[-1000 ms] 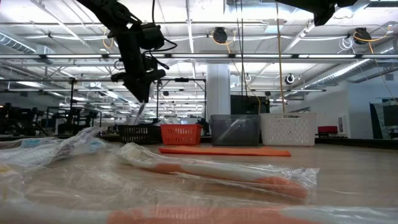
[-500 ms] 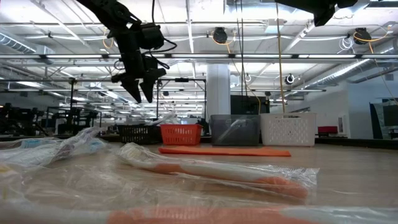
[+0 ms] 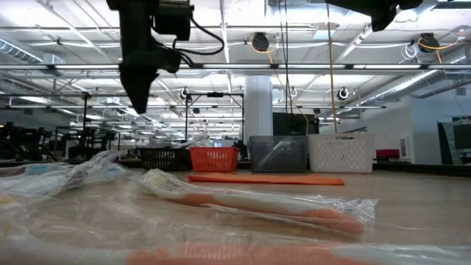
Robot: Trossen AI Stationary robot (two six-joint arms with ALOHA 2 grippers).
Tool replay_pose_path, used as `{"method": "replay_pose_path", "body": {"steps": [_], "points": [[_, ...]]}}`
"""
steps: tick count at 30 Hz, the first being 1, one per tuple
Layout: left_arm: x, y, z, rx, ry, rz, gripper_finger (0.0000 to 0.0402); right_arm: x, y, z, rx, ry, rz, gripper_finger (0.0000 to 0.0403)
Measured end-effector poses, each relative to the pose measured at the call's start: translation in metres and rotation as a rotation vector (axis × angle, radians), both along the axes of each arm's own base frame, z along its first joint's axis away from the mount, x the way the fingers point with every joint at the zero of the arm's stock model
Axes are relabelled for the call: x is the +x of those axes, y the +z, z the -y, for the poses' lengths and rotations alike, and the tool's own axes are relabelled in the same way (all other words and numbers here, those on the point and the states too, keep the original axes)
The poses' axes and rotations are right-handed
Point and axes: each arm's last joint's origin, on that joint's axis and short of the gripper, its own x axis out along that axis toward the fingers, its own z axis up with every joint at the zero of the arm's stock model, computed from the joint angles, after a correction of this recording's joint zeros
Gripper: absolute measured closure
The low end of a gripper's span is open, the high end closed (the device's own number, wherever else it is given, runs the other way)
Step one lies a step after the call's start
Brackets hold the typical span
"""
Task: Pick & Place Toothbrushes
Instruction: Put the blue toothbrush into the black transparent bin
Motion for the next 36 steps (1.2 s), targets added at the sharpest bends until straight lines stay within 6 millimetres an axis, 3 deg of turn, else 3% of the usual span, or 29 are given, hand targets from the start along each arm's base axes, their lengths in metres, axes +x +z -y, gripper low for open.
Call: {"method": "replay_pose_path", "body": {"steps": [5, 10, 19, 36], "points": [[-0.003, -0.015, 0.039, 0.081, -0.167, -0.129, 0.0188, 0.000, 0.000, 0.000, 0.031, -0.001, 0.006, 0.0303], [-0.015, -0.047, 0.058, 0.071, -0.222, -0.221, 0.0188, 0.000, 0.000, 0.000, 0.029, 0.000, 0.006, 0.0303], [-0.028, -0.082, 0.067, 0.053, -0.252, -0.238, 0.0188, 0.000, 0.000, 0.000, 0.025, 0.000, 0.005, 0.0303], [-0.038, -0.113, 0.069, 0.026, -0.337, -0.198, 0.0190, 0.000, 0.000, 0.000, 0.024, 0.000, 0.005, 0.0303]]}}
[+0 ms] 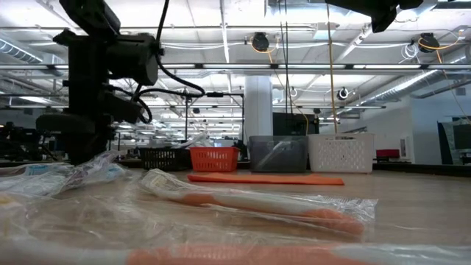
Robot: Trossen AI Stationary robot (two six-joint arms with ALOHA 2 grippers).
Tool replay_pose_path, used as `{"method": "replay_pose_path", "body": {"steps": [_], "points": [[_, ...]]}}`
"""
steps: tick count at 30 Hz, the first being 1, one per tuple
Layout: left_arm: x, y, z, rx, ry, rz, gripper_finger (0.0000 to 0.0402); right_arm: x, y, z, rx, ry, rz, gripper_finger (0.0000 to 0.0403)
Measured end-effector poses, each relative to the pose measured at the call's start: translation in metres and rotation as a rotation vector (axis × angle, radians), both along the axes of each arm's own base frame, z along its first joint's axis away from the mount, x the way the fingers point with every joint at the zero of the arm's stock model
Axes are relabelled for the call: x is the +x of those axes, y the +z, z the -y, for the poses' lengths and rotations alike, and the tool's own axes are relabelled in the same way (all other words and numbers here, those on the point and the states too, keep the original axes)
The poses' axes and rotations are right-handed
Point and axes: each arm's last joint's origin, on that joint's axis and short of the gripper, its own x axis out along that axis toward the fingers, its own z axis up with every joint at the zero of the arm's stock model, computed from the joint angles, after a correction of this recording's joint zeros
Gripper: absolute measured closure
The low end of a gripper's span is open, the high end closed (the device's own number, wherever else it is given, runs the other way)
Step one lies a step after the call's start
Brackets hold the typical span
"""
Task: Pick & Place Toothbrushes
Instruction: Put the blue toothbrush into the black transparent bin
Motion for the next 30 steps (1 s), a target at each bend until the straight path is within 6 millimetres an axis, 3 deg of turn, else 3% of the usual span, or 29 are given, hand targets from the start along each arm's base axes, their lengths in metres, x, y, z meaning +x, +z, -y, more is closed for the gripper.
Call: {"method": "replay_pose_path", "body": {"steps": [4, 11, 23, 30], "points": [[-0.002, -0.005, 0.001, -0.032, 0.006, 0.013, 0.0227, 0.000, 0.000, 0.000, 0.000, 0.000, 0.000, 0.0303], [-0.001, -0.006, 0.001, -0.063, 0.020, 0.036, 0.0383, 0.000, 0.000, 0.000, 0.000, 0.000, 0.000, 0.0303], [0.000, -0.002, 0.001, -0.046, 0.105, 0.077, 0.0397, 0.000, 0.000, 0.000, 0.003, 0.000, 0.000, 0.0303], [0.001, 0.027, 0.001, -0.054, 0.137, 0.273, 0.0398, 0.000, -0.001, 0.000, -0.001, 0.000, -0.005, 0.0303]]}}
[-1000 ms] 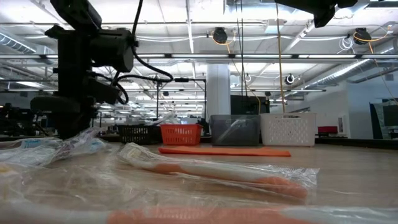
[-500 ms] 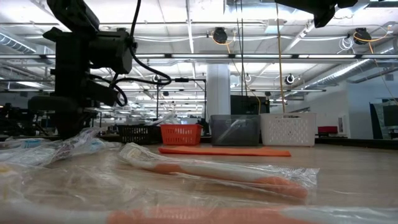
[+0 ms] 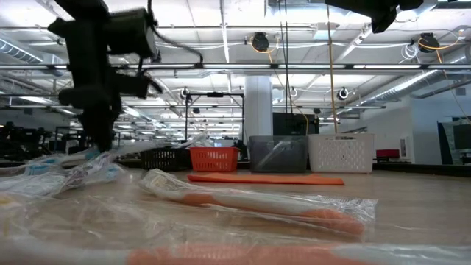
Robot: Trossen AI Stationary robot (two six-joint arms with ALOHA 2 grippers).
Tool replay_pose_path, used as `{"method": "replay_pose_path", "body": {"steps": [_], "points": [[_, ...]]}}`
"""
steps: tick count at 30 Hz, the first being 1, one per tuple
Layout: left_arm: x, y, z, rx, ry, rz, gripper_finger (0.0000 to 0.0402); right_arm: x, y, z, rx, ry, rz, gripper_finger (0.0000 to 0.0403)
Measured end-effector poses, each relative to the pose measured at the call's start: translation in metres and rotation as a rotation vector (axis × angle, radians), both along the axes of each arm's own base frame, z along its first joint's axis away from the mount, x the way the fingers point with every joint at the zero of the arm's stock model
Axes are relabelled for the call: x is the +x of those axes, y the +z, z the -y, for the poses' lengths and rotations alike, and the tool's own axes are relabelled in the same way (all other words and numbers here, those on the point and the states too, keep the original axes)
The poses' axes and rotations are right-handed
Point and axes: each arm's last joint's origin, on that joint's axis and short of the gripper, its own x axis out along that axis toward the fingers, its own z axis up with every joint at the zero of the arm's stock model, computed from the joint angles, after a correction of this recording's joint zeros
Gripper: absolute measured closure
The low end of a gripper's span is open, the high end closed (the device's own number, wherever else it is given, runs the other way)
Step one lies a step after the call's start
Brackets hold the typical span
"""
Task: Pick & Place Toothbrushes
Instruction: Put the blue toothbrush into the black transparent bin
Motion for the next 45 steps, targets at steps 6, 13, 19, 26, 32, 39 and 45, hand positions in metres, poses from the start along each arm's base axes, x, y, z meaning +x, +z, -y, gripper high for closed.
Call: {"method": "replay_pose_path", "body": {"steps": [6, 13, 19, 26, 32, 39, 45], "points": [[0.005, 0.037, 0.005, -0.019, -0.036, 0.343, 0.0398, 0.000, 0.000, 0.000, -0.001, 0.000, -0.001, 0.0303], [0.013, 0.074, 0.015, 0.000, -0.126, 0.693, 0.0399, 0.000, 0.000, 0.001, 0.003, -0.003, 0.000, 0.0303], [0.024, 0.091, 0.023, -0.024, -0.207, 0.908, 0.0398, 0.003, 0.000, 0.006, 0.021, -0.025, 0.004, 0.0303], [0.033, 0.100, 0.031, -0.016, -0.256, 1.050, 0.0398, 0.008, 0.002, 0.012, 0.033, -0.035, 0.018, 0.0303], [0.045, 0.101, 0.035, -0.018, -0.263, 1.132, 0.0397, 0.015, 0.006, 0.022, 0.057, 0.032, 0.061, 0.0303], [0.066, 0.088, 0.037, -0.012, -0.271, 1.183, 0.0397, 0.024, 0.012, 0.039, 0.079, 0.051, 0.118, 0.0303], [0.085, 0.076, 0.040, -0.043, -0.305, 1.270, 0.0395, 0.036, 0.011, 0.050, 0.094, 0.088, 0.172, 0.0303]]}}
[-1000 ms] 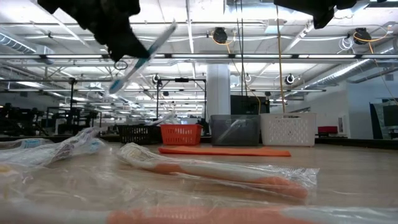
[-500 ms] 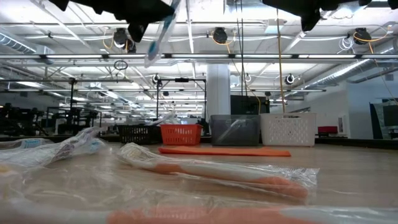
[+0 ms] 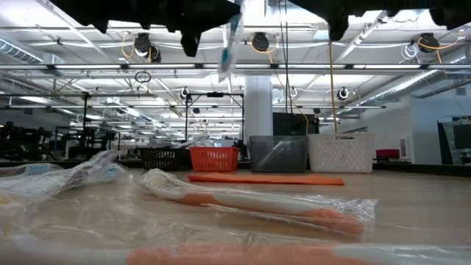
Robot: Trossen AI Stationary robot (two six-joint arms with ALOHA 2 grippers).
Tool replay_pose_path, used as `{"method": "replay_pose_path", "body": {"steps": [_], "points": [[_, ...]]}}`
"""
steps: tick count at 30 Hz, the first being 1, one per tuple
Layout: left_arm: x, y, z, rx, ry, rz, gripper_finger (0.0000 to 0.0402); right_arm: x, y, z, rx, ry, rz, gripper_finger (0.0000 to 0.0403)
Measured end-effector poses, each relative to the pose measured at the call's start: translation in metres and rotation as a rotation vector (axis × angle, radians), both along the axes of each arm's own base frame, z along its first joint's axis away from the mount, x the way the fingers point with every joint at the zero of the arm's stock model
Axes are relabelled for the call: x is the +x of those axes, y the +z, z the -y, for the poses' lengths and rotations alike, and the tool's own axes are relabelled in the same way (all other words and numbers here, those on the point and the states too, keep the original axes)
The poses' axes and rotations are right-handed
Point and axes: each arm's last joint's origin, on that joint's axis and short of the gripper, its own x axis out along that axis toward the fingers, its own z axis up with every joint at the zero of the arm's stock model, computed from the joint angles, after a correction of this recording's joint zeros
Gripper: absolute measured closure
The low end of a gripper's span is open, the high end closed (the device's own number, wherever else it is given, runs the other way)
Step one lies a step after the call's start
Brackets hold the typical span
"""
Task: Pick & Place Toothbrushes
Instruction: Put the blue toothbrush into the black transparent bin
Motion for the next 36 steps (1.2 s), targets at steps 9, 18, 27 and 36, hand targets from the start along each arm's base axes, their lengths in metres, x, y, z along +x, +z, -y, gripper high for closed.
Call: {"method": "replay_pose_path", "body": {"steps": [9, 18, 27, 36], "points": [[0.016, -0.015, 0.003, -0.033, -0.004, 0.065, 0.0398, 0.020, -0.015, 0.013, 0.026, 0.004, 0.052, 0.0303], [0.018, -0.017, 0.006, -0.025, -0.011, 0.087, 0.0396, 0.032, -0.025, 0.026, 0.084, 0.057, 0.103, 0.0303], [0.018, -0.018, 0.005, -0.017, -0.001, 0.084, 0.0395, 0.034, -0.026, 0.028, 0.106, 0.073, 0.134, 0.0303], [0.018, -0.018, 0.005, -0.002, 0.019, 0.080, 0.0398, 0.052, -0.010, 0.023, 0.064, 0.114, 0.085, 0.0303]]}}
